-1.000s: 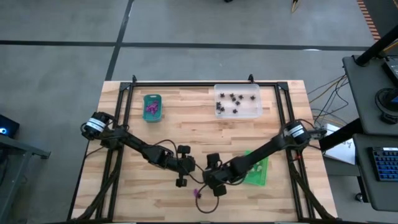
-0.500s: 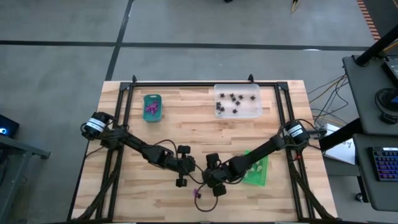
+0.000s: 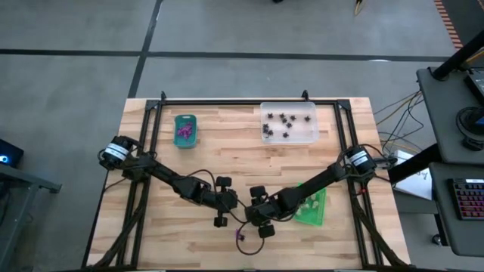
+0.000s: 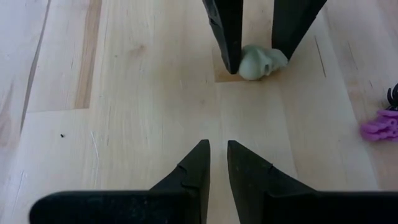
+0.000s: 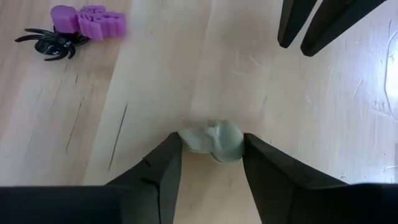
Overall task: Sort Halloween decoration
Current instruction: Put the white skull toy into the green bin
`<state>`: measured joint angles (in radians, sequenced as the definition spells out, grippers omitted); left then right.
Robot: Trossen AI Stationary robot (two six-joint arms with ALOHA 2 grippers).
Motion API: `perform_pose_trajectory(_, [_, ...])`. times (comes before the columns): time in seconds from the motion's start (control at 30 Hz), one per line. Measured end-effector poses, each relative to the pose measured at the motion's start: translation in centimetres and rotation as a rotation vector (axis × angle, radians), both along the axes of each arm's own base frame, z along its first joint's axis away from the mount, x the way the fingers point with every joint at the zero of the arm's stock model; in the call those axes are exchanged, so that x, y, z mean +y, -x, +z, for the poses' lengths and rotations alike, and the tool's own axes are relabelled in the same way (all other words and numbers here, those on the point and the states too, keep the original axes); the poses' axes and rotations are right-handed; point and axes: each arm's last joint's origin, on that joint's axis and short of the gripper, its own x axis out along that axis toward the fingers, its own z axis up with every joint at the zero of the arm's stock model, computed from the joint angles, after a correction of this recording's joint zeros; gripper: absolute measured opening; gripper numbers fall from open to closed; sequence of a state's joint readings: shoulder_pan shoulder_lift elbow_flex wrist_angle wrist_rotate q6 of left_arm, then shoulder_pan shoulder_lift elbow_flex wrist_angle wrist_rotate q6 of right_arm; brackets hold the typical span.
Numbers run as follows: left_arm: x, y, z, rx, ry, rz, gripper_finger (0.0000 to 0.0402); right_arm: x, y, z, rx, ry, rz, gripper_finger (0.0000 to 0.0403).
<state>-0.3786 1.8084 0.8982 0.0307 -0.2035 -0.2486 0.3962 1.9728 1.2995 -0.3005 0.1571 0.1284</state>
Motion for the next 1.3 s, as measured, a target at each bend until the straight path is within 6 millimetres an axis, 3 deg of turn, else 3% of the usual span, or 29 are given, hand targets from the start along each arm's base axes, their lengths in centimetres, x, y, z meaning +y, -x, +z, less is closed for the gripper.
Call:
perform_pose_trajectory(0.5, [0.0, -0.1, 0.1, -0.012, 0.003, -0.002, 0.0038, -0.1, -0.1, 0.2, -0.008, 0.008, 0.016, 0.0117])
perform_pose_trajectory(0.83, [0.0, 0.1, 0.0, 0.007, -0.003, -0.004, 0.0038, -0.8, 0.3, 1.9, -0.018, 0.027, 0.034, 0.0105])
perform_pose_trajectory(1.03, [-0.2, 0.4, 0.2, 0.03, -0.012, -0.013, 0.0038, -0.6, 0.2, 3.2, -0.063, 0.088, 0.163, 0.0128])
perform_pose_trajectory(1.3, [0.1, 1.8, 3.2, 0.024, -0.031, -0.008, 0.0038, -0.4, -0.3, 4.3, -0.091, 0.221, 0.359, 0.0177])
